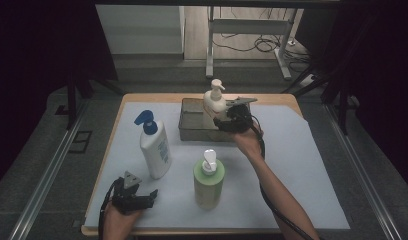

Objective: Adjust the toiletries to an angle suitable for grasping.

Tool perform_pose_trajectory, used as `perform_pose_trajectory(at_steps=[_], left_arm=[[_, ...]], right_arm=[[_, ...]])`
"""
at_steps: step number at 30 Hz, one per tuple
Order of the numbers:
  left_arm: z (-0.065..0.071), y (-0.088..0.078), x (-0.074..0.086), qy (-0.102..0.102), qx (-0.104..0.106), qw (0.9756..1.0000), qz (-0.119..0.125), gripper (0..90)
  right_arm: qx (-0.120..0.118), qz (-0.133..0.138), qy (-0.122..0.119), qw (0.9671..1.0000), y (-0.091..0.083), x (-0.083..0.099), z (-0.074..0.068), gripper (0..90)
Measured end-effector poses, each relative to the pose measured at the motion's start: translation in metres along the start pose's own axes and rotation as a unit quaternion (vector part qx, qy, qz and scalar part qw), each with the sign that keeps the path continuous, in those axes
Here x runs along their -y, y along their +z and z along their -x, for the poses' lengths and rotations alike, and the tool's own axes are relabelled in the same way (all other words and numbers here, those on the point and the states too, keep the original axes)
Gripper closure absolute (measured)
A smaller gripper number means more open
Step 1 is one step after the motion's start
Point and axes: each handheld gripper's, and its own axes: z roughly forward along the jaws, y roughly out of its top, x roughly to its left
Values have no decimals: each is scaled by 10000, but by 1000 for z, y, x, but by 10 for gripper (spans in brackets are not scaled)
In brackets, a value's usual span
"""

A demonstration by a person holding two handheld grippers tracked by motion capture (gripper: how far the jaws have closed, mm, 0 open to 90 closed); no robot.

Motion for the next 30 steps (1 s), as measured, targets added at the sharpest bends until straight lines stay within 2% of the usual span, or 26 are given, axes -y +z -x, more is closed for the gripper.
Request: perform_pose_trajectory(at_steps=[6,10,15,19,23,30], left_arm=[[0,0,0,0,-2,10000,-1,121],[0,0,0,-1,-3,10000,-1,121],[0,0,0,1,-3,10000,-4,121],[0,0,0,1,-3,10000,-5,121],[0,0,0,1,-3,10000,-5,121],[0,0,0,2,-5,10000,-6,121]], right_arm=[[-82,-33,-12,10000,-7,11,4,497],[-20,24,-99,9999,-11,14,3,574],[55,-34,-192,9998,-15,17,5,683],[191,0,-44,9998,-18,19,11,800],[209,-1,113,9997,-16,19,16,889],[325,-97,273,9991,-4,16,24,896]])
